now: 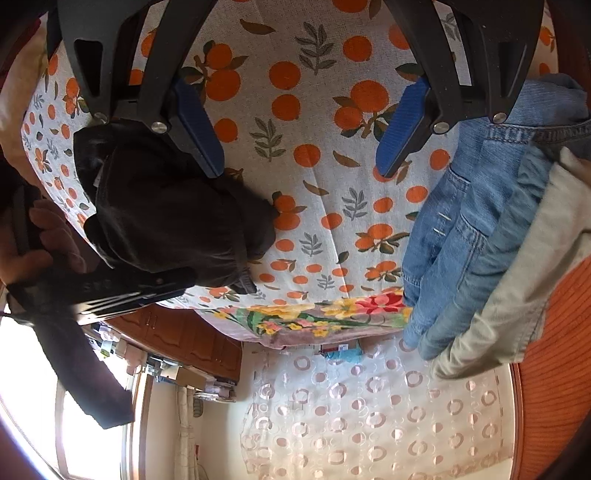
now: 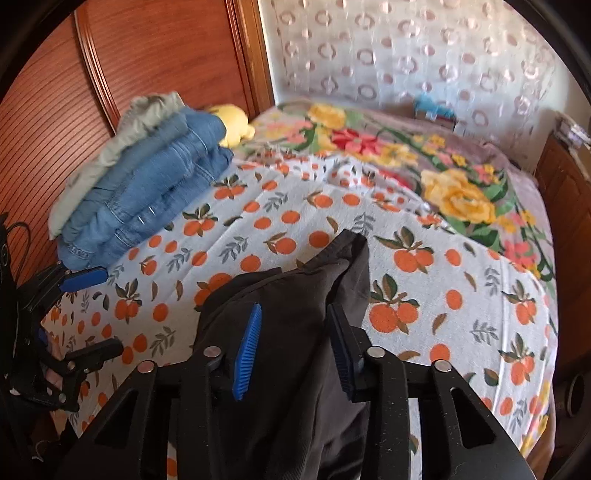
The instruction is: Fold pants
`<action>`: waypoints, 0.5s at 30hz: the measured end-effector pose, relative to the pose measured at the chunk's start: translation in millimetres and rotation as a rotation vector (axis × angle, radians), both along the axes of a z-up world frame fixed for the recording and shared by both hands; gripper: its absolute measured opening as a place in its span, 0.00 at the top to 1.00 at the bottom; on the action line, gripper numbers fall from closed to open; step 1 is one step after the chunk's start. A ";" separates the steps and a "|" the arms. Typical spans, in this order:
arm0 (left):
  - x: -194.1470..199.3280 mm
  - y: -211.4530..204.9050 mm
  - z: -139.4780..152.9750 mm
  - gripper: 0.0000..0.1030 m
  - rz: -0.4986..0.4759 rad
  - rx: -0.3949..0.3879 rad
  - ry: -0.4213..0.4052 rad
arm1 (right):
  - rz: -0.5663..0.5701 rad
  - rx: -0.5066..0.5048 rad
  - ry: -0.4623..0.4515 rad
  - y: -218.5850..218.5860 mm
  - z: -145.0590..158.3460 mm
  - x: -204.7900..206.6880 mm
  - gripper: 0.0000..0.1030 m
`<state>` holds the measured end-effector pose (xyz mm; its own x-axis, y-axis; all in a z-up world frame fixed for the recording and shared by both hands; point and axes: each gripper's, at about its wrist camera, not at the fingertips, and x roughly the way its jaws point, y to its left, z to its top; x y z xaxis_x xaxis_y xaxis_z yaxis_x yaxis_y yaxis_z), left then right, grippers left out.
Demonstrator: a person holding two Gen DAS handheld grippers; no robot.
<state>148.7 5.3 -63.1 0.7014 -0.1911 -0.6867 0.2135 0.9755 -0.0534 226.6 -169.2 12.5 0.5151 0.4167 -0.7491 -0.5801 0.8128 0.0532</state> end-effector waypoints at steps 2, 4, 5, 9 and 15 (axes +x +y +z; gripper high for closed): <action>-0.3 0.9 -1.3 0.17 -0.001 -0.002 0.004 | 0.005 -0.027 0.012 3.7 -3.6 6.1 0.67; -2.2 1.1 -1.0 0.17 -0.003 0.002 0.000 | 0.008 -0.037 0.017 5.5 -2.0 10.1 0.85; -2.3 1.2 -0.8 0.17 -0.002 -0.001 -0.001 | 0.011 -0.039 0.011 5.3 -1.7 9.0 0.92; -5.5 2.0 -0.3 0.17 0.009 -0.004 -0.011 | 0.029 -0.009 -0.019 4.9 6.7 -6.9 0.98; -19.0 -2.7 9.0 0.17 0.001 -0.018 -0.040 | 0.009 0.079 -0.080 -25.8 25.5 -55.3 0.98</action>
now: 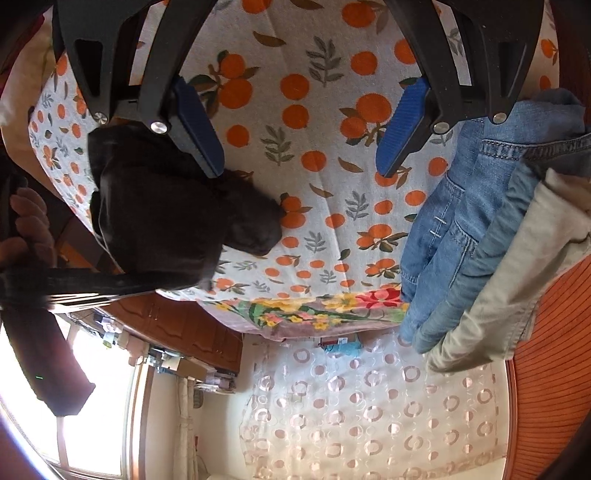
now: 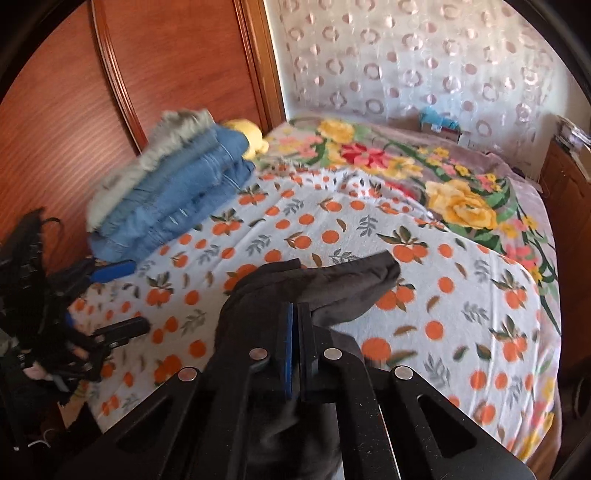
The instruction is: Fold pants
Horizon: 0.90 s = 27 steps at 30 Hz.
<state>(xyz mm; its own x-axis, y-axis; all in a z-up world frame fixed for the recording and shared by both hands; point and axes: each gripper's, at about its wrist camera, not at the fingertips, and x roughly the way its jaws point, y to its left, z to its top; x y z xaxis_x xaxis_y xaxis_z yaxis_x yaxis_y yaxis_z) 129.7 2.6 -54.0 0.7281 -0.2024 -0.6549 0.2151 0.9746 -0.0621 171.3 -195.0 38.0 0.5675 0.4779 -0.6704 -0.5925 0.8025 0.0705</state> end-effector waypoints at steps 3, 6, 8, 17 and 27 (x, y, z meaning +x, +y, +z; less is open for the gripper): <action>-5.2 -6.0 5.5 0.17 -0.017 -0.001 -0.014 | -0.044 0.070 -0.041 -22.8 5.1 -34.4 0.98; -9.1 -12.6 11.3 0.17 -0.033 -0.012 -0.028 | -0.086 0.111 -0.052 -51.9 -0.3 -68.1 0.98; -10.6 -17.7 14.4 0.17 -0.046 -0.020 -0.034 | -0.143 0.114 -0.047 -76.0 -14.6 -88.0 0.98; -2.7 -46.2 15.9 0.17 -0.109 -0.027 -0.022 | -0.323 0.155 0.049 -152.2 -78.2 -146.0 0.98; 37.5 -76.9 11.6 0.17 -0.158 0.017 0.021 | -0.393 0.172 -0.019 -160.5 -64.7 -136.2 0.88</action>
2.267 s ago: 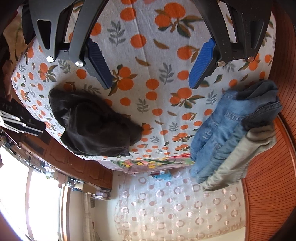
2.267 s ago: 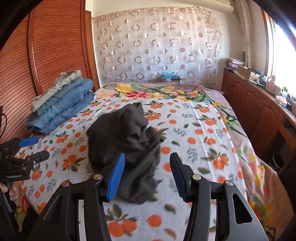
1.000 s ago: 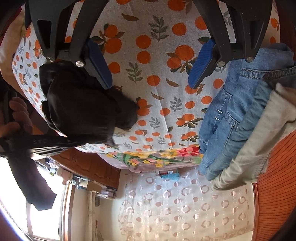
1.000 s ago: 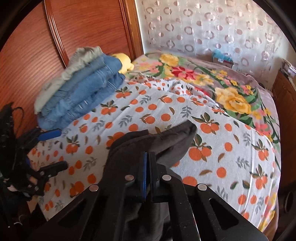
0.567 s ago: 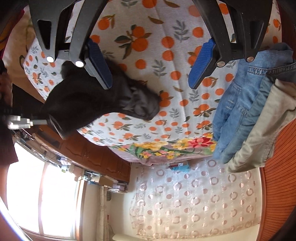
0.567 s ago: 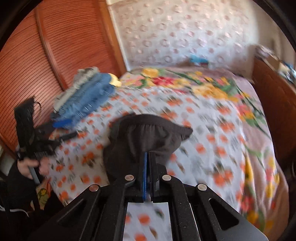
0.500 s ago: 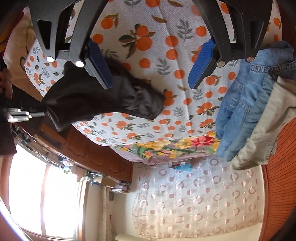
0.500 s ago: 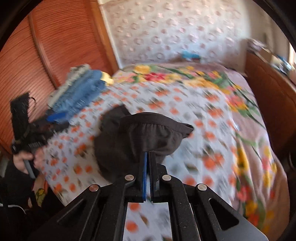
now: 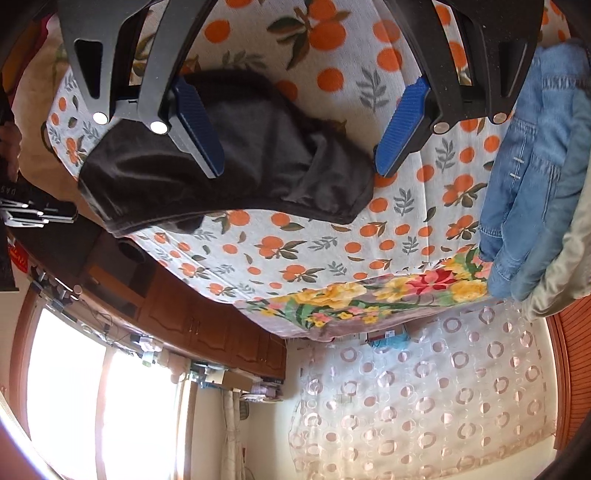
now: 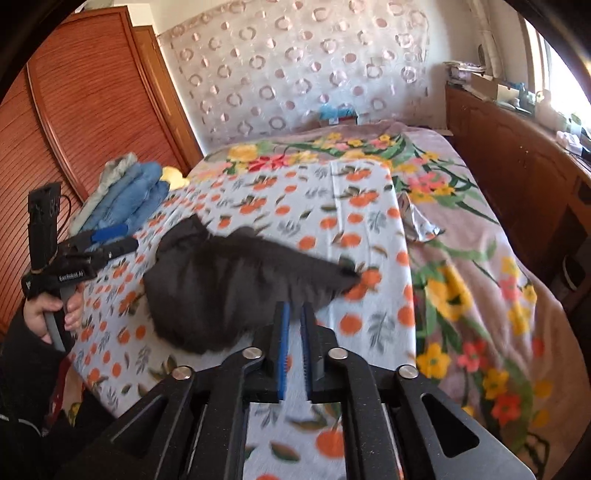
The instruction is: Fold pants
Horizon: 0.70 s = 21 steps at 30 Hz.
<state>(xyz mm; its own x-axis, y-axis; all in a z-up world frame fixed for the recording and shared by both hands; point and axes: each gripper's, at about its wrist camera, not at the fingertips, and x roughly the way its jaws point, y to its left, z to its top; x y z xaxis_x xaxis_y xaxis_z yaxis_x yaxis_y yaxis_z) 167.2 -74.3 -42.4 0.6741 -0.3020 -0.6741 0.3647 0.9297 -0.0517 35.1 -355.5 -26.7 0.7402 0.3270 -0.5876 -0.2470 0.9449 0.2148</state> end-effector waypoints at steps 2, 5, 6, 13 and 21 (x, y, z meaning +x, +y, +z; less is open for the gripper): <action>8.8 0.1 -2.2 0.17 -0.004 0.000 0.012 | 0.000 -0.008 -0.004 3.4 -4.0 9.3 0.82; 27.8 1.7 -8.9 0.24 -0.025 -0.001 0.048 | 0.011 -0.016 -0.008 7.0 -10.1 24.2 0.79; 34.5 1.8 -12.1 0.25 -0.027 0.013 0.058 | 0.017 -0.017 -0.005 6.7 -11.8 28.9 0.79; 79.3 0.8 -35.1 0.35 -0.025 0.089 0.142 | 0.039 -0.015 0.024 -2.1 -17.6 59.4 0.67; 102.1 -0.2 -53.6 0.48 -0.036 0.103 0.227 | 0.052 -0.013 0.041 -1.3 -18.6 69.1 0.59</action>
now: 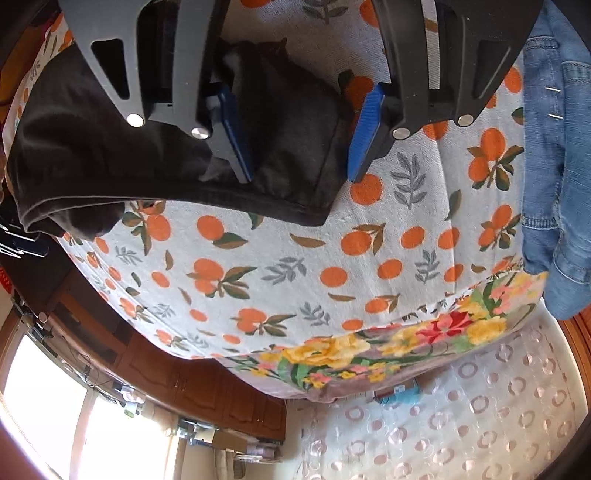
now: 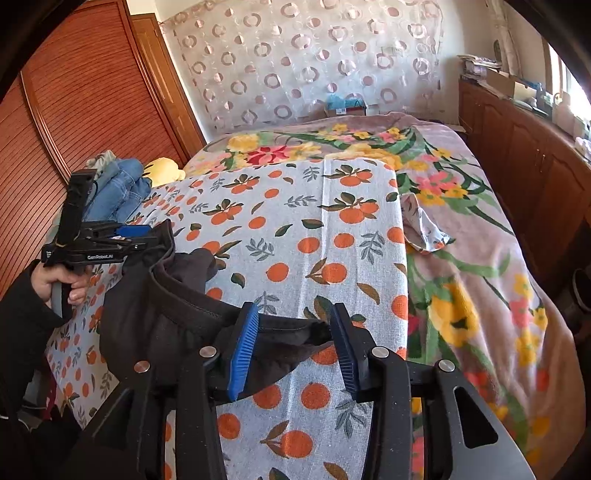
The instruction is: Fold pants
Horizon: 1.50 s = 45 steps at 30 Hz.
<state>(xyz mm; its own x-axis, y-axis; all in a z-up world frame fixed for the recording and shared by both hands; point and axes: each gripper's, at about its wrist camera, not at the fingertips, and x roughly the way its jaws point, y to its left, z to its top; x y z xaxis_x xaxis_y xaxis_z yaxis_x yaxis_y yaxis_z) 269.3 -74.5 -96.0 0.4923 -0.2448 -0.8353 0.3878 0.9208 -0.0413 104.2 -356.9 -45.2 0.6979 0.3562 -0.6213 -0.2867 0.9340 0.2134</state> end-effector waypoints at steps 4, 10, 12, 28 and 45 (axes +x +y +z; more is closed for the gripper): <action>-2.2 -1.5 0.3 0.68 -0.010 -0.003 -0.022 | -0.007 0.010 0.006 -3.2 -3.3 2.2 0.58; -22.7 3.6 19.4 0.90 -0.023 -0.049 -0.068 | -0.021 0.007 0.014 -2.3 -6.6 -0.8 0.58; -40.9 10.3 34.8 0.91 -0.029 -0.088 -0.101 | -0.019 0.008 0.011 -0.1 -4.6 -4.0 0.58; -181.9 65.2 50.2 0.94 -0.001 -0.153 -0.149 | -0.015 -0.013 -0.053 15.3 9.1 -46.8 0.58; -114.6 47.2 51.8 0.53 0.013 -0.235 -0.162 | 0.003 -0.033 -0.077 26.9 8.3 -45.2 0.57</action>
<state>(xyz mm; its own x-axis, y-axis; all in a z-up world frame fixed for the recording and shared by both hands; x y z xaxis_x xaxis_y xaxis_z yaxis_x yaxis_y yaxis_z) 154.7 -27.2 -44.2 0.6194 -0.4151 -0.6663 0.3951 0.8983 -0.1923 59.0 -330.0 -36.9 0.7431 0.3382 -0.5774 -0.3035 0.9394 0.1595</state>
